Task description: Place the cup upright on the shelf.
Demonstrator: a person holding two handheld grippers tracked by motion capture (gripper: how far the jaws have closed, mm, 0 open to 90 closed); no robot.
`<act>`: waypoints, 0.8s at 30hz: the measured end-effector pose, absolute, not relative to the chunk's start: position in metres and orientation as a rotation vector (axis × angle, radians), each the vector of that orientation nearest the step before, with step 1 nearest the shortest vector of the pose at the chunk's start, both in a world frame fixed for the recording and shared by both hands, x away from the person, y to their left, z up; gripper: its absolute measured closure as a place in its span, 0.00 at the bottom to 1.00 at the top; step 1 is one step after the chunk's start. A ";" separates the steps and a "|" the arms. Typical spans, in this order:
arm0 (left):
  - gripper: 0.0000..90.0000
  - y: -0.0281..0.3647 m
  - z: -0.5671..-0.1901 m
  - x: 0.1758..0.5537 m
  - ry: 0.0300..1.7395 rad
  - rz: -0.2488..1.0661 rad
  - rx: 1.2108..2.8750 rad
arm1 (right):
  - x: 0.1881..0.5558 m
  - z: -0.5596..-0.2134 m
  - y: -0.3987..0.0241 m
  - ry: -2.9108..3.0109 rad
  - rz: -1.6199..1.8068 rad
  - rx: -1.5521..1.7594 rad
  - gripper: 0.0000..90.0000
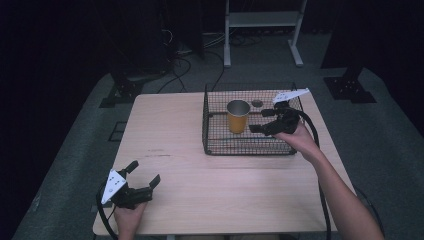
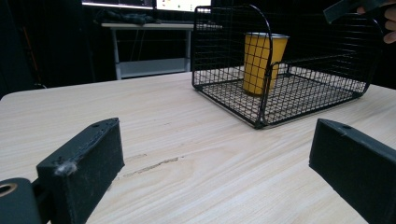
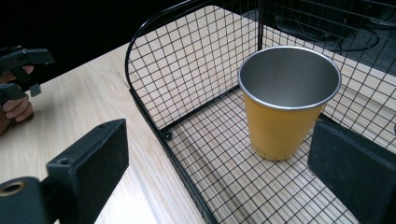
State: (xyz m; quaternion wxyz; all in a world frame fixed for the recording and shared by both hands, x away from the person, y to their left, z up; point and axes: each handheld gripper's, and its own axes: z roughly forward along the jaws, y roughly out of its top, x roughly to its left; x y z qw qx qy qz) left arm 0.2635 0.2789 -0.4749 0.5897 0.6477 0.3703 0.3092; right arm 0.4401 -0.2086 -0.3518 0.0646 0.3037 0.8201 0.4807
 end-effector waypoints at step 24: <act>0.03 0.279 -0.475 0.263 0.862 0.722 1.508 | 0.417 -0.366 -0.226 2.485 1.475 0.935 0.05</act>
